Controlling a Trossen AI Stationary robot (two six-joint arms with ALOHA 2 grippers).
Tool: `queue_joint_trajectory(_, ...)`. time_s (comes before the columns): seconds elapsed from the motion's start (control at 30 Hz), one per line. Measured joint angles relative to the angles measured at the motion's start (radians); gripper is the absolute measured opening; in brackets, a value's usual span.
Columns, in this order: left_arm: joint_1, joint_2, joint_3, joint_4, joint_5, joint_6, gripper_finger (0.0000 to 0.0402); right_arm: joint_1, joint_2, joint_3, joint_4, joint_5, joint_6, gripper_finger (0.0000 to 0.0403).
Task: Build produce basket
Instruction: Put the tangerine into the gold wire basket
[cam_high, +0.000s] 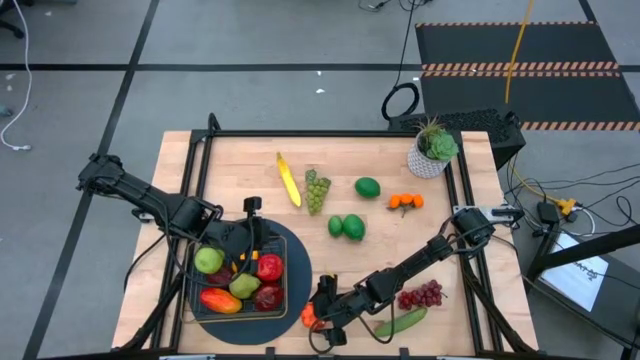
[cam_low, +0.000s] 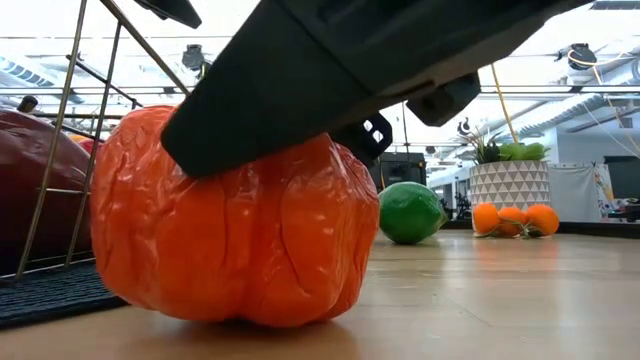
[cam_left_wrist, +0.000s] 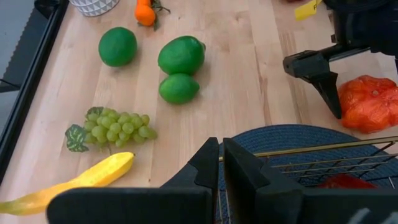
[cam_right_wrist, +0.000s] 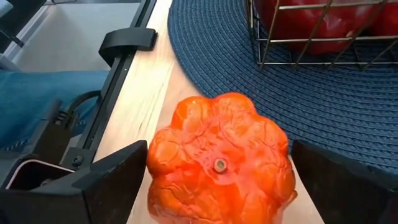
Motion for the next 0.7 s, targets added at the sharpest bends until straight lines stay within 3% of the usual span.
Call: queue_joint_trajectory(0.7, 0.000, 0.000, 0.000, 0.000, 0.000, -0.007, 0.0026, 0.000, 0.000, 0.000, 0.008, -0.025, -0.003, 0.0386)
